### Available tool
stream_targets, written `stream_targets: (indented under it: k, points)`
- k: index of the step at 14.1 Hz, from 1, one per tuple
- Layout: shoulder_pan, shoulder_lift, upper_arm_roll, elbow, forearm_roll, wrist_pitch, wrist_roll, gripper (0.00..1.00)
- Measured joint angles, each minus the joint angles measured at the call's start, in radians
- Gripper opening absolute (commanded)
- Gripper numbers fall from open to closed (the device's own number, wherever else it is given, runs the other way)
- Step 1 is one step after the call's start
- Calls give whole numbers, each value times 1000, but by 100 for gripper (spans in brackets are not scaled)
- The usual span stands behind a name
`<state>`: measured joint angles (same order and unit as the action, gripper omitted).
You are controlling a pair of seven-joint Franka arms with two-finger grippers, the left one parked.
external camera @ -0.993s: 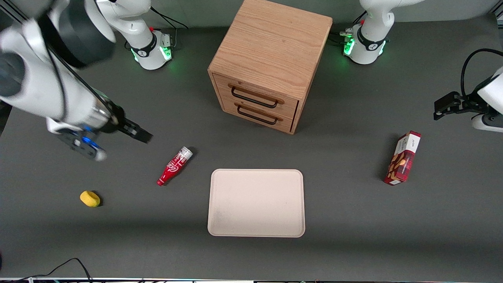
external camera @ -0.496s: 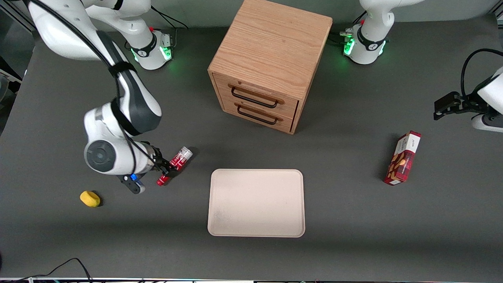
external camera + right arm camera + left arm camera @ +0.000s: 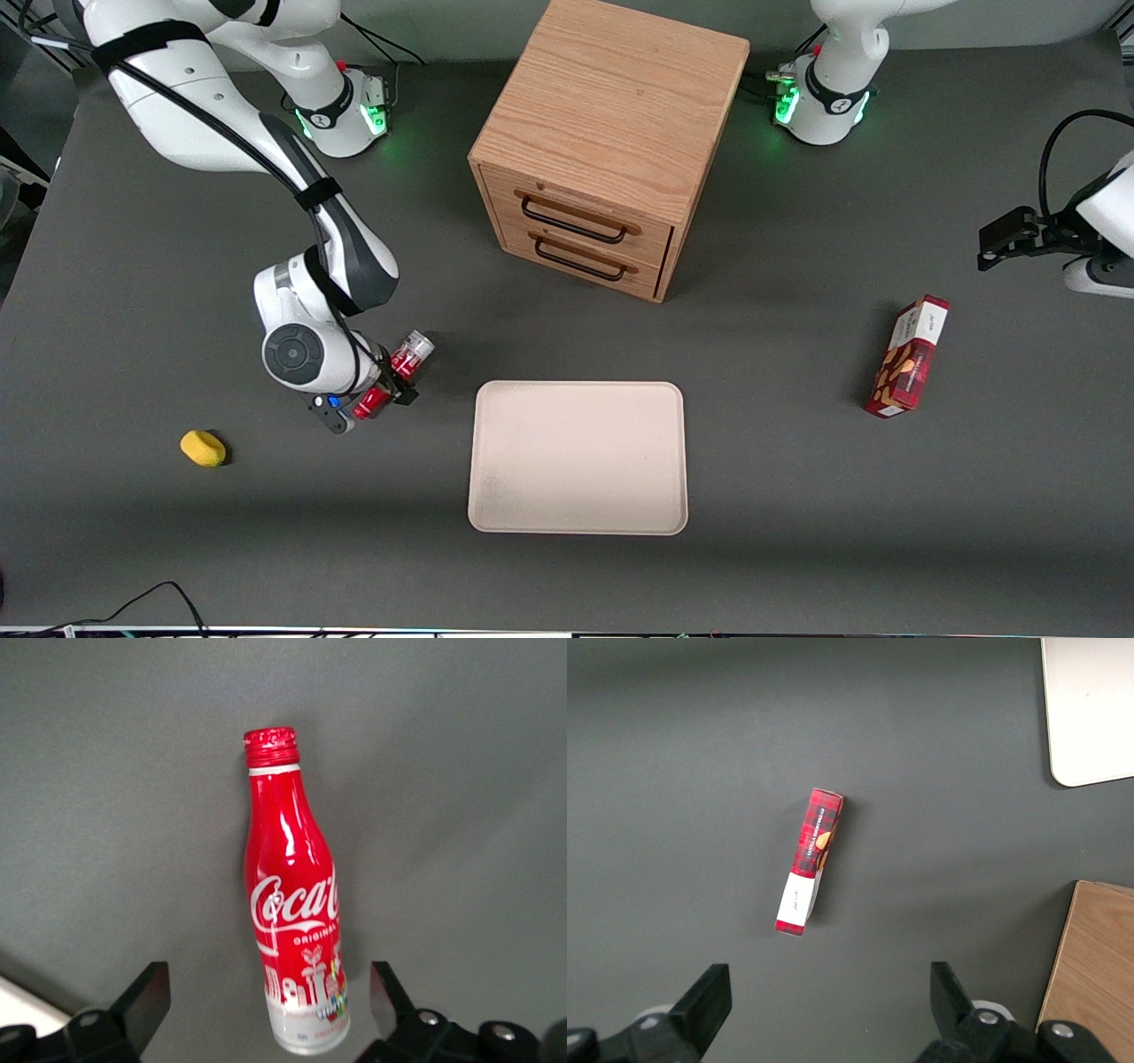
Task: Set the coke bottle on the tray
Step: 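Close the right gripper around the bottle's body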
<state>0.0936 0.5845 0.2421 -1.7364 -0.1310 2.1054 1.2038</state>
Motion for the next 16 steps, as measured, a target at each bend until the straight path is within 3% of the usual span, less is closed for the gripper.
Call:
stream_targets:
  k: [7,8,9,10,12,14,16]
  points:
    - [-3,1,-12,-122,-28,164,4,100]
    - [-3,1,-12,-134,-28,178,4,94]
    - [-4,3,-13,-141,-29,188,4,66]
    - [-4,4,-15,-146,-30,196,4,43]
    - [-5,10,-17,-149,-44,203,4,13]
    - [-5,15,-18,-149,-48,211,4,0]
    - [-5,14,-18,-149,-48,211,4,0]
